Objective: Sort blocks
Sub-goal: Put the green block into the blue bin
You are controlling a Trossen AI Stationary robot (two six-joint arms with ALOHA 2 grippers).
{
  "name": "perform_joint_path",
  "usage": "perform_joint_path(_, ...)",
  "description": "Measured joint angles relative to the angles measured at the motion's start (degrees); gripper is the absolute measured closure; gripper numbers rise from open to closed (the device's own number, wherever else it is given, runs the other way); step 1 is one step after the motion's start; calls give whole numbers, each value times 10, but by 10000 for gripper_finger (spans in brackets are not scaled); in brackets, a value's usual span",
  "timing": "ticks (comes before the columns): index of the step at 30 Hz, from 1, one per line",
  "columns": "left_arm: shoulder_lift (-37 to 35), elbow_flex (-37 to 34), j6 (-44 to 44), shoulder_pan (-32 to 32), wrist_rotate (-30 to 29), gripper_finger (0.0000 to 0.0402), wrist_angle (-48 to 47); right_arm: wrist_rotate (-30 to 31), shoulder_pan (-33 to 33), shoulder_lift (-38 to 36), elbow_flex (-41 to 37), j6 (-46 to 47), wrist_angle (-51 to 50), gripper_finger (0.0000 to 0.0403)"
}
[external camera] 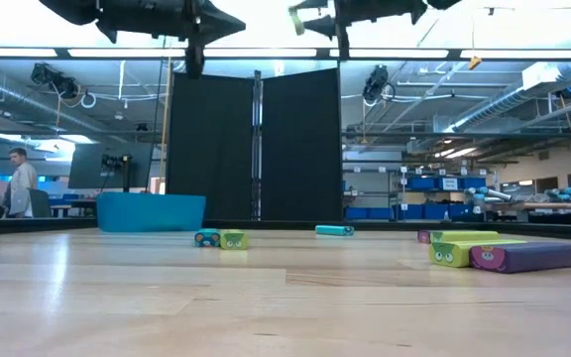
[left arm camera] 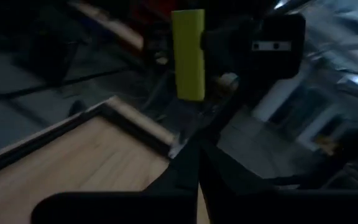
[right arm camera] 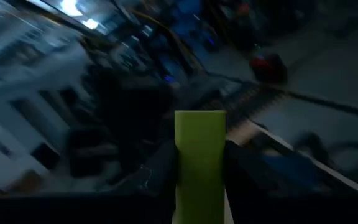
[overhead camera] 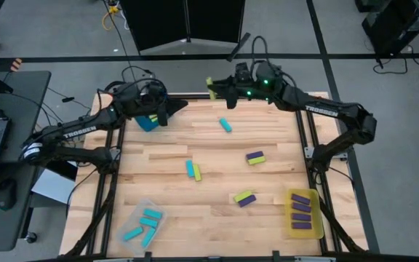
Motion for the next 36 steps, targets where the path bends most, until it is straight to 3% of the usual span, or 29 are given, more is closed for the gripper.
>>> perform_joint_path(9,71,1,-115,0,58,284,201,1,61,-2,0,-30,105,290)
perform_joint_path(18,123,67,-140,-9,82,224,212,15,70,-2,-1,-46,112,290)
perform_joint_path(28,152,104,-147,-12,101,208,191,43,70,-2,-1,-56,112,290)
perform_joint_path(36,152,107,-104,-16,64,208,185,49,67,-2,-1,-36,102,290)
